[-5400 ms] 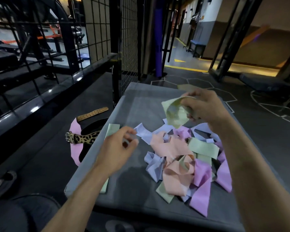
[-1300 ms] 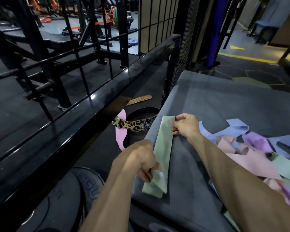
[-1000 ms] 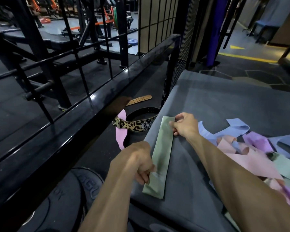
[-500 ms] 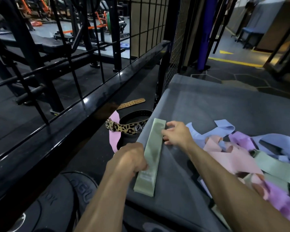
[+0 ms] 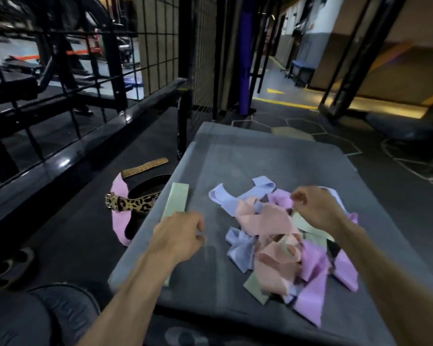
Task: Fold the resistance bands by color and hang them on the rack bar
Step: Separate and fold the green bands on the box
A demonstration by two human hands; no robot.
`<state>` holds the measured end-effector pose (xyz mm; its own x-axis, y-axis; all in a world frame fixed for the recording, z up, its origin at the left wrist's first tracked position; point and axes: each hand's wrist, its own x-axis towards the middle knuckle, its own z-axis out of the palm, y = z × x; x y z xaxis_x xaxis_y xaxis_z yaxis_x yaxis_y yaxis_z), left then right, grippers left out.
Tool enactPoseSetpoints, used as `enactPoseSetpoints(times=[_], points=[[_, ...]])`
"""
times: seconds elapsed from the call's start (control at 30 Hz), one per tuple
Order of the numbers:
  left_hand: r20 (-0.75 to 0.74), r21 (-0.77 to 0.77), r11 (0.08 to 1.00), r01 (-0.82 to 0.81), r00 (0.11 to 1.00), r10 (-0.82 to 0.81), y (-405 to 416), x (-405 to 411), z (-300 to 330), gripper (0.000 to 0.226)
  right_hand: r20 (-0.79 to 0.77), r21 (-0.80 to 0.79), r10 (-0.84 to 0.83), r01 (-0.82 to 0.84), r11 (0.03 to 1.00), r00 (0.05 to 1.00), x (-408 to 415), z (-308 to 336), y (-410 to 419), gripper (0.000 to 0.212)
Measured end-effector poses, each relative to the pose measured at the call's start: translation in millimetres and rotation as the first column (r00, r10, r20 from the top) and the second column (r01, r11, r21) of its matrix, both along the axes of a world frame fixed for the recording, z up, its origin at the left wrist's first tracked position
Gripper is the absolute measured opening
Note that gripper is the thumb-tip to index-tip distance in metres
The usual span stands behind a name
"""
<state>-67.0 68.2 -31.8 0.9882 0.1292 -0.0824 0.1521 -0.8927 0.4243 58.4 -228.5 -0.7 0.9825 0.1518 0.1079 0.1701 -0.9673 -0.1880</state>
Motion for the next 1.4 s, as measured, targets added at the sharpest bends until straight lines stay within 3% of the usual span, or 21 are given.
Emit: enactPoseSetpoints(times=[0.13, 0.2, 0.33, 0.47, 0.57, 0.67, 0.77, 0.9, 1.07, 1.2, 1.3, 1.4], points=[[0.035, 0.031, 0.999, 0.041, 0.999, -0.042, -12, -1, 0, 0.014, -0.137, -0.038, 0.011, -0.017, 0.999, 0.991, -5, -22, -39, 0.048], [0.019, 0.019, 0.999, 0.038, 0.999, -0.038, -14, -3, 0, 0.013, -0.163, -0.047, 0.004, -0.012, 0.999, 0.987, -5, -28, -43, 0.051], [0.017, 0.017, 0.998, 0.062, 0.998, -0.062, -21, -6, 1, 0.012, -0.134, -0.062, -0.027, 0.019, 0.998, 0.991, -1, -38, -45, 0.035], [0.033, -0.007, 0.996, 0.086, 0.996, -0.086, -24, -7, 1, 0.013, -0.007, -0.014, -0.046, 0.046, 0.999, 0.999, -1, -33, -45, 0.005], [0.079, -0.047, 0.997, 0.067, 0.995, -0.064, -24, -7, 3, 0.012, 0.166, 0.18, -0.008, -0.023, 0.983, 0.986, -1, -17, -43, 0.008], [0.182, -0.15, 0.987, 0.059, 0.983, -0.031, -24, -3, 3, 0.008, 0.241, 0.57, -0.005, -0.138, 0.81, 0.97, -6, 17, -34, 0.01], [0.284, -0.307, 0.948, 0.081, 0.959, 0.01, -24, -1, 5, 0.008, 0.231, 0.844, 0.115, -0.258, 0.469, 0.966, -20, 56, -15, 0.012], [0.403, -0.537, 0.827, 0.166, 0.912, 0.078, -24, -4, 12, 0.014, 0.278, 0.913, 0.298, -0.347, 0.212, 0.913, -45, 96, 17, 0.008], [0.527, -0.697, 0.642, 0.319, 0.835, 0.156, -24, -10, 29, 0.013, 0.299, 0.953, 0.463, -0.286, -0.101, 0.834, -66, 126, 52, 0.011], [0.531, -0.763, 0.5, 0.411, 0.839, 0.121, -23, -16, 39, 0.033, 0.205, 0.978, 0.536, -0.148, -0.148, 0.819, -73, 125, 78, 0.009], [0.428, -0.877, 0.264, 0.401, 0.902, 0.054, -22, -22, 44, 0.036, 0.118, 0.987, 0.588, -0.027, -0.16, 0.8, -75, 114, 100, 0.014], [0.363, -0.903, 0.214, 0.371, 0.928, -0.081, -24, -28, 48, 0.04, 0.041, 0.975, 0.611, 0.103, -0.198, 0.791, -79, 102, 119, 0.025]])
